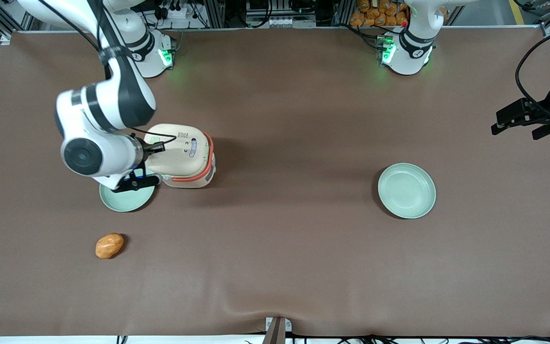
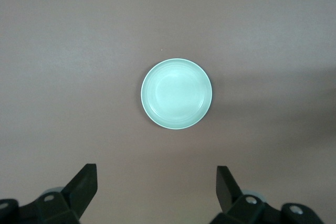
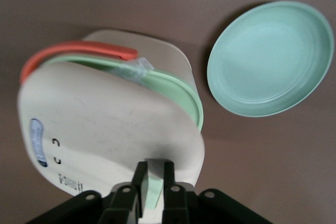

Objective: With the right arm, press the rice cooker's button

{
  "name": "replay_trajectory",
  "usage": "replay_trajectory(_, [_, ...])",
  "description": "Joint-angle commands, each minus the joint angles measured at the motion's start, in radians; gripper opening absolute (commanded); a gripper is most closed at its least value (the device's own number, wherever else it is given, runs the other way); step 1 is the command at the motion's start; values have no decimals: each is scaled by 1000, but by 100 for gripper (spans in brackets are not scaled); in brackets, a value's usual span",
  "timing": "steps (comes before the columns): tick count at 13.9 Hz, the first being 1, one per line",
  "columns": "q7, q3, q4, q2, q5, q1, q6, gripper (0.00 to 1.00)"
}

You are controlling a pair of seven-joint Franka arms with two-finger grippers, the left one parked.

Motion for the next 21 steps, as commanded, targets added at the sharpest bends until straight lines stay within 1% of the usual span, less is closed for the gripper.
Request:
replay_trajectory(1, [7,-5,53,-45,11,-1,-19,53])
replay_trajectory(3, [1,-5,79,-66,9,-9,-33,69])
replay_trajectory(4, [-4,-5,85,-79,11,-22,-34,74])
replay_trajectory(5, [-4,-3,86,-89,12,-29,-34,83])
replay_trajectory(6, [-4,-3,88,-100,12,-32,-33,96])
replay_trajectory(7, [-4,-5,96,-111,11,-42,-31,100])
replay_trajectory(13, [-5,-3,132,-178,3,-142,-31,100])
replay_trajectory(16, [-14,-5,152,-204,-8,-228,-30,100])
replay_trajectory(17, [-34,-5,160,-209,-24,-249,-30,100])
replay_trajectory(19, [-59,-8,160,-227,-80,-265,-30,100])
replay_trajectory(20, [-59,-11,160,-232,-93,-266,-31,100])
replay_trajectory(21, [-60,-14,160,-237,-92,-274,-31,100])
